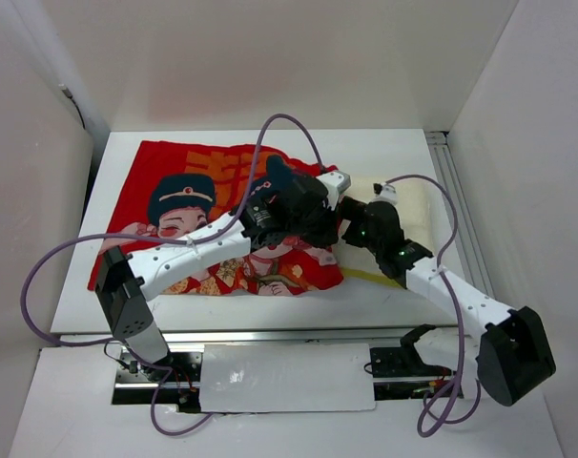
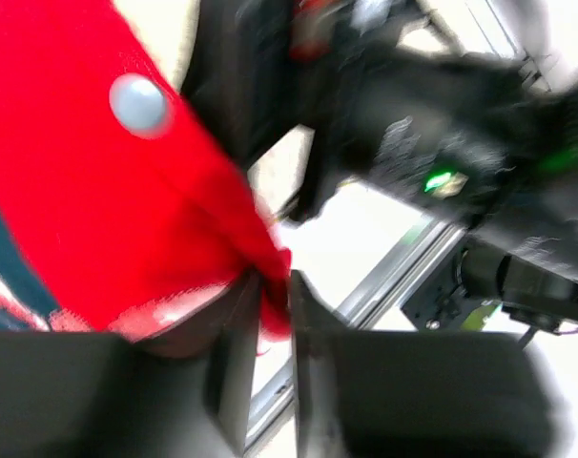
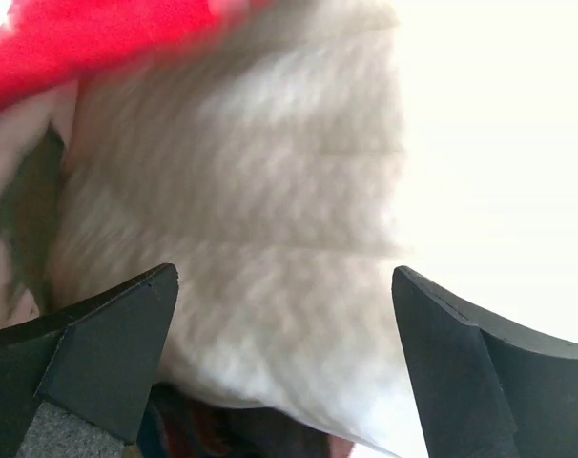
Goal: Put the pillow into the pillowcase
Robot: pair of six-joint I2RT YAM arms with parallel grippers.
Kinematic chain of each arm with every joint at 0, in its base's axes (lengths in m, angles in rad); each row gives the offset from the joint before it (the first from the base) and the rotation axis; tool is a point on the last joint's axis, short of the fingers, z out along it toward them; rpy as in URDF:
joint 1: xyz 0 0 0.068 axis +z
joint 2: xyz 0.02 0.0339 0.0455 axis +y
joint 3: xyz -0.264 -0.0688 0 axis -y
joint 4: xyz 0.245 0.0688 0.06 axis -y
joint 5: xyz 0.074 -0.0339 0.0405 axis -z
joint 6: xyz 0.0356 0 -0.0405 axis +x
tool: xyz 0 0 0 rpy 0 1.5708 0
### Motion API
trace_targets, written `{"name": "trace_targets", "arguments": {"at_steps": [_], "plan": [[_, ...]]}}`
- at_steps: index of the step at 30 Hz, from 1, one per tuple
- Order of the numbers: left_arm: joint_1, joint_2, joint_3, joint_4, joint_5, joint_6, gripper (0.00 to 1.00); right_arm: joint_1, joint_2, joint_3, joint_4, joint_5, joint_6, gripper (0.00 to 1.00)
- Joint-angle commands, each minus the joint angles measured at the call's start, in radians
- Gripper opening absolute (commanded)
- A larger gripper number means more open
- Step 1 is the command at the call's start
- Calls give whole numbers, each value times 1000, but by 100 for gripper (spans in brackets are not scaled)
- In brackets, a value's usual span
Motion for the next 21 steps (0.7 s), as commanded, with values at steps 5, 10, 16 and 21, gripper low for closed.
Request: {"name": "trace_targets", "arguments": {"at_steps": [5, 10, 16, 21], "plan": [[22, 19, 19, -49, 22, 29, 46, -110, -45, 111, -331, 314, 103, 100], [33, 76, 88, -111, -12, 49, 70, -241, -45, 181, -327, 297, 74, 100], [145, 284, 407, -201, -116, 59, 100, -330, 60, 279, -219, 181, -32, 100], [197, 638, 801, -223, -181, 147, 100, -396, 222, 388, -185, 127, -113, 100]]}}
